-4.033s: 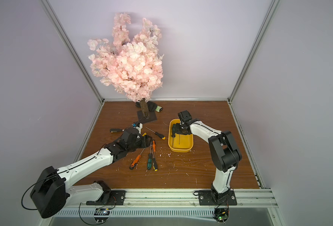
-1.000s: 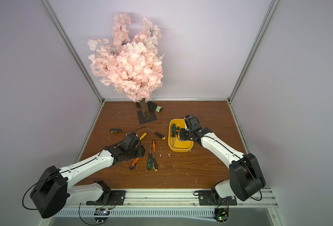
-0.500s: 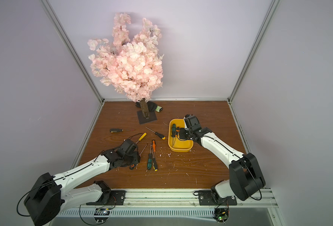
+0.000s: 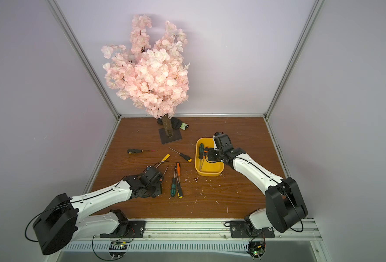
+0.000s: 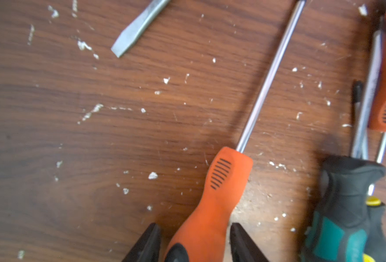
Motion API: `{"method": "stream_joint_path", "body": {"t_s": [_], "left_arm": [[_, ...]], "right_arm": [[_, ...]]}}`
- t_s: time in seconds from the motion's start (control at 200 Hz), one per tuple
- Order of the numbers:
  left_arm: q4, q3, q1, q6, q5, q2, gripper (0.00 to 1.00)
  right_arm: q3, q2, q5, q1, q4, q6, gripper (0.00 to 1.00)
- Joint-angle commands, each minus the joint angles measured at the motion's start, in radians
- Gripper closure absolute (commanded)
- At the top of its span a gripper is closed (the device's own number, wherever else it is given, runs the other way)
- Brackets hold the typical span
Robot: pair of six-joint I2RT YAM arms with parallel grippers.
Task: Put the screwdriver on the desktop into the storage box
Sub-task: Pick up the screwdriver from the center of the board.
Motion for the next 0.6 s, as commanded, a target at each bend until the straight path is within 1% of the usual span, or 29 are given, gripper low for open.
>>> {"method": "stream_joint_path", "body": {"t_s": [0.0, 0.08, 0.25, 0.45, 0.56, 0.595], "left_arm": [[-0.034, -0.015, -0.021, -0.010, -0.025, 0.043, 0.49], [-0.034, -0.006, -0.026, -0.004, -0.036, 0.057, 0.51], [-0.032, 0.025, -0.027, 0.039, -0.056, 0.061, 0.60], [-0.037, 0.131, -0.025, 0.127, -0.066, 0.070, 0.74], [-0.061, 0.202, -0.004, 0.183, -0.041, 0.091, 0.82], [-0.063, 0.224, 0.004, 0.206, -0.025, 0.092, 0.82]], "right_arm": [[0.003, -0.004, -0.007, 0.006, 0.019, -0.005, 0.64], [0.005, -0.001, -0.006, 0.006, 0.021, -0.005, 0.64], [0.004, 0.005, 0.011, 0.006, 0.020, -0.009, 0.64], [0.013, -0.008, 0.049, 0.006, 0.021, -0.030, 0.63], [0.024, -0.016, 0.060, 0.004, 0.019, -0.045, 0.64], [0.026, -0.021, 0.066, 0.005, 0.019, -0.051, 0.64]]}}
